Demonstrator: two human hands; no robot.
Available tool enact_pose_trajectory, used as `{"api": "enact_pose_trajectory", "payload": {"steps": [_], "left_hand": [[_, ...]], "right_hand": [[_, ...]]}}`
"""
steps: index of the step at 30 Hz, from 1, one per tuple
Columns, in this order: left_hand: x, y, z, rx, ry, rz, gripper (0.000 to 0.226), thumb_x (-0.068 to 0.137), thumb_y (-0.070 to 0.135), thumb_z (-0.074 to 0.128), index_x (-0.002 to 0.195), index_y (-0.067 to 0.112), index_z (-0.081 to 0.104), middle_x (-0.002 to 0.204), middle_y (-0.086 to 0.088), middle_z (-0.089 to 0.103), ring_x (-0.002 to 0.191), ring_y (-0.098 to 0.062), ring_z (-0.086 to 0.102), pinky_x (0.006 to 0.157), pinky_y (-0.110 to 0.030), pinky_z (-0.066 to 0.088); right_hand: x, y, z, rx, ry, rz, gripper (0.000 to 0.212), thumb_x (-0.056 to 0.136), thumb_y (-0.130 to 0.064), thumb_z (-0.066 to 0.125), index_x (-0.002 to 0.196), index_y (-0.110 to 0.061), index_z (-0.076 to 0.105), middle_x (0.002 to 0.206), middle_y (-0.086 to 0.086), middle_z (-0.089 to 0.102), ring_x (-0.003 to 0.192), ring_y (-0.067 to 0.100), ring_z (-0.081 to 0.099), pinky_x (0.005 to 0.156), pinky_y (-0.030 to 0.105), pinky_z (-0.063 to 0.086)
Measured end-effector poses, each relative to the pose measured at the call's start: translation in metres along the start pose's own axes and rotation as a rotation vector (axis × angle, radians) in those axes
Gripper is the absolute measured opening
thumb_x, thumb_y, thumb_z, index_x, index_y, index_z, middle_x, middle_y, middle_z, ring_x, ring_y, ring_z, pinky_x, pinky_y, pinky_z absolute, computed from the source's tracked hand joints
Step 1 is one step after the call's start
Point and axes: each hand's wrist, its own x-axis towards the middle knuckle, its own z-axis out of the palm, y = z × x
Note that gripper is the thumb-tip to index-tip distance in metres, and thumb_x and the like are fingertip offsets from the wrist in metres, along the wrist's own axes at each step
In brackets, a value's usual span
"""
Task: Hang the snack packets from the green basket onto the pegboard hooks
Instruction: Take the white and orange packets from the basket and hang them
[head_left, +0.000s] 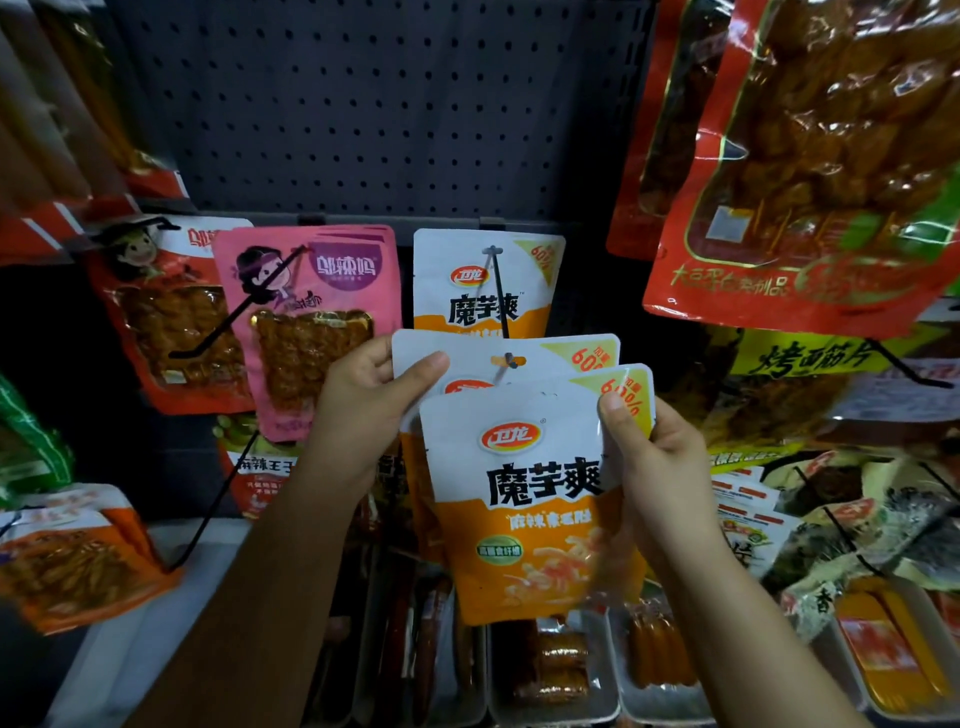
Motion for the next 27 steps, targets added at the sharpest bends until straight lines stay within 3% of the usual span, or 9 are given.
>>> {"api": "enact_pose_trajectory", "payload": {"steps": [1,3,5,7,9,14,18,22,27], "left_hand": [[0.005,-0.001,-0.003,0.021,-0.004,0.003,0.015,0.085,0.017,0.066,0.099,0.020,0.070,0.089,0.004,0.076,0.074,-0.008,0.071,0.057,-0.017,0.052],[0.019,-0.003,-0.007,0.096,0.001,0.032,0.016,0.086,0.015,0.066,0.100,0.021,0.070,0.091,0.009,0.075,0.080,-0.006,0.071,0.062,-0.015,0.052],[0.033,-0.002,-0.008,0.170,0.015,0.071,0.015,0.086,0.013,0.065,0.094,0.025,0.069,0.079,0.018,0.074,0.070,0.003,0.068,0.059,-0.009,0.049],[0.048,-0.002,-0.007,0.234,0.030,0.095,0.015,0.087,0.013,0.065,0.089,0.028,0.067,0.071,0.021,0.071,0.063,0.006,0.065,0.055,-0.008,0.047],[0.064,-0.005,-0.007,0.313,0.057,0.113,0.010,0.087,0.017,0.065,0.088,0.027,0.066,0.069,0.017,0.070,0.063,0.005,0.065,0.055,-0.010,0.048],[0.104,-0.008,-0.002,0.567,0.170,0.180,0.009,0.086,0.026,0.066,0.087,0.018,0.061,0.076,0.013,0.061,0.067,0.002,0.058,0.054,-0.012,0.042],[0.133,-0.012,0.005,0.663,0.241,0.224,0.014,0.085,0.024,0.067,0.084,0.011,0.061,0.074,0.005,0.059,0.063,-0.007,0.052,0.054,-0.015,0.038],[0.153,-0.017,0.012,0.710,0.321,0.235,0.017,0.085,0.025,0.067,0.086,0.009,0.063,0.078,0.004,0.061,0.069,-0.012,0.054,0.053,-0.020,0.034],[0.166,-0.021,0.017,0.741,0.363,0.222,0.020,0.086,0.025,0.065,0.091,0.006,0.065,0.091,-0.007,0.069,0.075,-0.016,0.057,0.063,-0.024,0.039]], "right_hand": [[0.004,0.000,0.001,0.001,0.010,0.019,0.017,0.093,-0.028,0.058,0.087,-0.021,0.073,0.090,0.020,0.072,0.091,0.051,0.062,0.077,0.066,0.049],[0.016,0.001,0.005,-0.031,0.022,0.033,0.019,0.093,-0.028,0.058,0.084,-0.020,0.071,0.080,0.007,0.075,0.079,0.030,0.070,0.068,0.039,0.058],[0.030,0.001,0.010,-0.084,0.034,0.028,0.021,0.094,-0.028,0.057,0.079,-0.018,0.068,0.071,0.015,0.068,0.066,0.020,0.060,0.051,0.022,0.047],[0.046,0.002,0.017,-0.108,0.052,0.026,0.023,0.094,-0.026,0.057,0.079,-0.011,0.067,0.078,0.026,0.067,0.060,0.030,0.059,0.052,0.024,0.044],[0.063,0.006,0.025,-0.144,0.095,0.023,0.027,0.093,-0.026,0.058,0.082,-0.003,0.065,0.085,0.029,0.068,0.068,0.037,0.065,0.062,0.034,0.050],[0.110,0.021,0.040,-0.288,0.195,0.082,0.029,0.088,-0.034,0.061,0.064,-0.021,0.056,0.070,0.002,0.063,0.077,0.028,0.064,0.075,0.044,0.052],[0.146,0.030,0.054,-0.350,0.218,0.122,0.031,0.088,-0.038,0.059,0.063,-0.019,0.058,0.075,0.006,0.067,0.082,0.034,0.067,0.073,0.041,0.052],[0.174,0.038,0.063,-0.479,0.249,0.107,0.033,0.089,-0.044,0.054,0.080,-0.015,0.067,0.091,0.015,0.072,0.090,0.034,0.066,0.071,0.037,0.047],[0.187,0.038,0.069,-0.528,0.299,0.117,0.050,0.090,-0.048,0.049,0.055,-0.013,0.056,0.074,0.011,0.069,0.081,0.033,0.067,0.063,0.030,0.040]]}}
